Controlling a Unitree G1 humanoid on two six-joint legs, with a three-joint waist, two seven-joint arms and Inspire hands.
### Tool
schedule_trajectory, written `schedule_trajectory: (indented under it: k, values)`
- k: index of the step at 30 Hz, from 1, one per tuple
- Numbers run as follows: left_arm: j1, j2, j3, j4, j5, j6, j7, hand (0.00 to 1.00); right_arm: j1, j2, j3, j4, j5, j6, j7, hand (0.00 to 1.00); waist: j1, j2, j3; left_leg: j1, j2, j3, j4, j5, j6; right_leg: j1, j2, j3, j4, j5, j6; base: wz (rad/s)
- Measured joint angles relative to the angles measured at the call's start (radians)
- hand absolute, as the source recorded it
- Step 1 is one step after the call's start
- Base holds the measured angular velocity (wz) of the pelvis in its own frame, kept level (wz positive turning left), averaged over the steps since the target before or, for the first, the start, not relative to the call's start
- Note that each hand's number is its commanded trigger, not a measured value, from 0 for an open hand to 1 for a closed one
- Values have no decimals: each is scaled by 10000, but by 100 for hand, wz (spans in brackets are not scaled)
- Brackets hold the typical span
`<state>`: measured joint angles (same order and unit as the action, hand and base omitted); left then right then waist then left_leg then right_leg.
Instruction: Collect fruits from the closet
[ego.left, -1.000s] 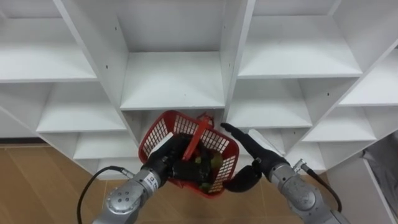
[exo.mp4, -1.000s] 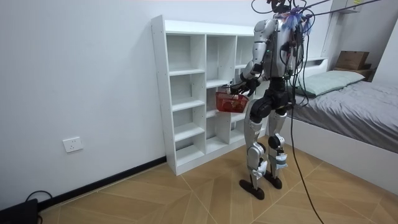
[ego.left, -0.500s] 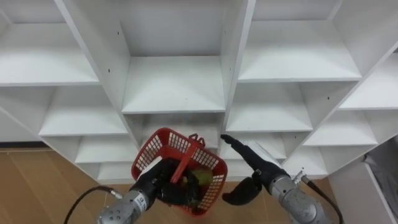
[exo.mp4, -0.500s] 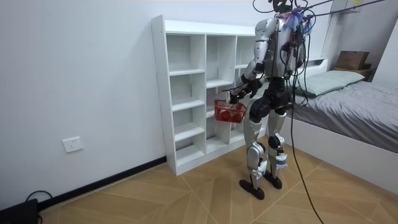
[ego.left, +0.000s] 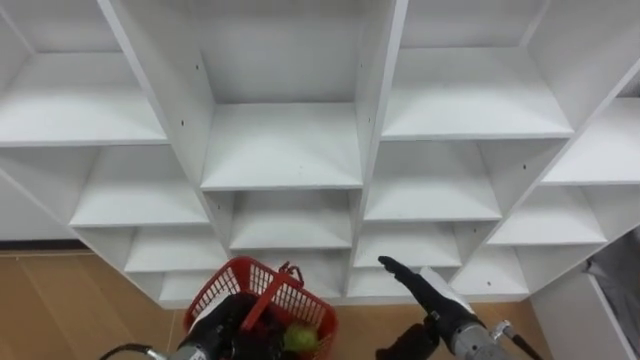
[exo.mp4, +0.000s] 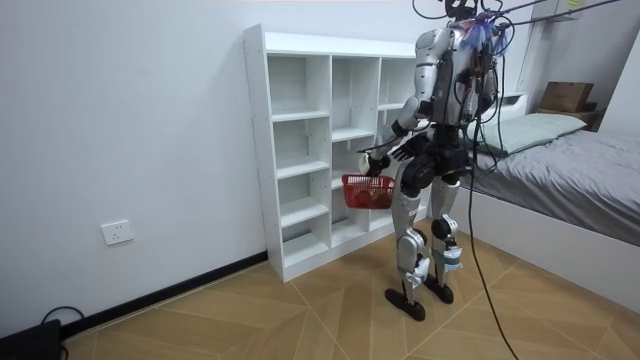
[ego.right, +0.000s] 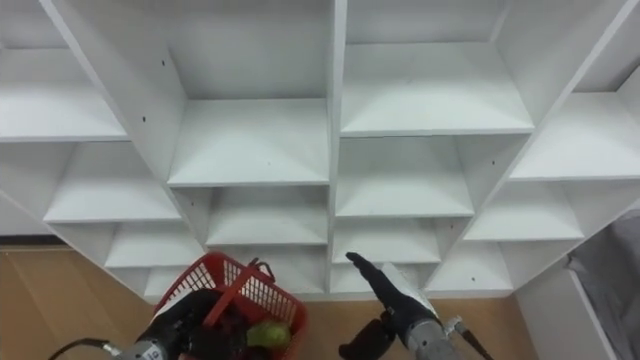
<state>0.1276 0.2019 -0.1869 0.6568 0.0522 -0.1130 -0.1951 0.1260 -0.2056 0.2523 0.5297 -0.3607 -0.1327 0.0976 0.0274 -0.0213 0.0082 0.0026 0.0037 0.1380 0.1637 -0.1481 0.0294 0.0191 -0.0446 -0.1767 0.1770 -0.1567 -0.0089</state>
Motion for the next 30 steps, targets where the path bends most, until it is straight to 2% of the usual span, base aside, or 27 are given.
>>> schedule_trajectory:
  k: [5, 9, 11, 18, 23, 26, 27, 29, 30]
  values:
    - [424, -161, 506, -1, -11, -2, 143, 100, 333, 119, -515, 4, 88, 1, -10, 0, -13, -80, -81, 90, 2, -19, -23, -48, -10, 100, 0, -46, -87, -9, 11, 2]
    - [584, -186, 706, 205, -24, -33, 181, 100, 456, 129, -893, 182, 904, -108, -281, 0, -56, -49, -74, 243, -14, -53, -21, -103, 3, 335, -25, -178, -153, -26, 37, 3]
    - [585, -209, 705, 478, -24, -51, 194, 100, 515, 131, -972, 392, 1236, -201, -412, 0, -65, -10, -113, 280, -18, -69, -18, -138, 8, 380, -24, -201, -246, -28, 42, 4]
    - [822, -275, 753, 834, -20, -56, 387, 100, 559, 188, -1054, 1138, 2124, -294, -885, 0, -254, 69, -46, 270, -37, -135, -20, -152, -1, 501, -21, -240, -325, -45, 63, 3]
    - [912, -264, 1121, 868, -15, -57, 534, 100, 917, 186, -1290, 1337, 2246, -315, -1215, 0, -243, 60, -51, 278, -39, -138, -19, -167, -18, 568, 1, -246, -412, -43, 61, 3]
    - [973, -263, 1277, 1081, -54, -74, 657, 100, 1065, 171, -1295, 1406, 2469, -315, -1320, 0, -233, 9, -17, 427, -49, -135, -42, -173, -25, 695, -4, -223, -414, -73, 70, 0]
    - [1051, -266, 1405, 1141, -55, -73, 732, 100, 1081, 182, -1331, 1563, 2468, -321, -1311, 0, -247, -29, -37, 498, -49, -171, -49, -201, -34, 768, -4, -229, -409, -108, 70, 0]
    - [1149, -273, 1545, 1141, -57, -73, 873, 100, 1136, 196, -1541, 1889, 2475, -321, -1308, 0, -263, -86, -17, 620, -55, -250, -47, -257, -37, 886, -1, -264, -414, -146, 83, 8]
    - [1196, -273, 1568, 1151, -58, -73, 1025, 100, 1143, 201, -1669, 2196, 2519, -311, -1319, 0, -262, -115, -34, 638, -78, -324, -43, -271, -30, 937, -16, -304, -413, -181, 99, 12]
